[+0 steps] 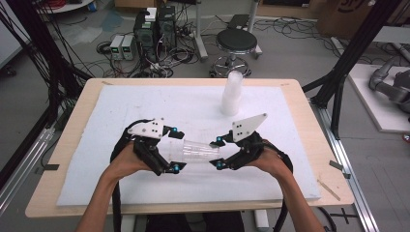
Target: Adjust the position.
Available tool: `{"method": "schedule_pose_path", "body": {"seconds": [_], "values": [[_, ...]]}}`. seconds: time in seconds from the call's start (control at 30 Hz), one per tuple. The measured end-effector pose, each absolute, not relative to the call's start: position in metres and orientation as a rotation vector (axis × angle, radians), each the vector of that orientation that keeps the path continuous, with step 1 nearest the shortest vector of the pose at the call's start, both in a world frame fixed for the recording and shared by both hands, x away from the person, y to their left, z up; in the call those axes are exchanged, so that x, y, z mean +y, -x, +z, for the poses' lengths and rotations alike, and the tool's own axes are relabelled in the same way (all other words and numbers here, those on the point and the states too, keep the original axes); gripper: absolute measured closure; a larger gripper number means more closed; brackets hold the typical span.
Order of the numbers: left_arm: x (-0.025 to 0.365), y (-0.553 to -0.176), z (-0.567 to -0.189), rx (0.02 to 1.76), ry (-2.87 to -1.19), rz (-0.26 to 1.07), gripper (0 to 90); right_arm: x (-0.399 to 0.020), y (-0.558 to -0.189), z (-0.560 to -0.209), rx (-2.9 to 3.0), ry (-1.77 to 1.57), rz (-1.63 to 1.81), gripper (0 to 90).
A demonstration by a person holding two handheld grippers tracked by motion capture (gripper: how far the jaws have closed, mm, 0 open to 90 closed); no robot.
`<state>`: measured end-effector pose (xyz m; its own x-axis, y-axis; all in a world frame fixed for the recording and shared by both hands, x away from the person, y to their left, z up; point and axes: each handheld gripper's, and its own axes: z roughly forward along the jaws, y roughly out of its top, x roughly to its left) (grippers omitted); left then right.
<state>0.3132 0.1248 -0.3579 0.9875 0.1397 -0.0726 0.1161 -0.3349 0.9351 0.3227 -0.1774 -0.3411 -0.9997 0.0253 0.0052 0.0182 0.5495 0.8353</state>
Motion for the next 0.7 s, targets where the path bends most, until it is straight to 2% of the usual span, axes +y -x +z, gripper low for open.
{"method": "schedule_pose_path", "body": {"seconds": [0.1, 0.7], "values": [[0.128, -0.312, -0.363, 0.206, -1.872, 0.049, 2.2, -0.181, -0.322, -0.345, 2.726, -0.05, 1.541, 42.9], [0.126, -0.305, -0.387, 0.225, -1.719, 0.007, 2.2, -0.186, -0.32, -0.363, 2.597, -0.061, 1.777, 42.8]]}}
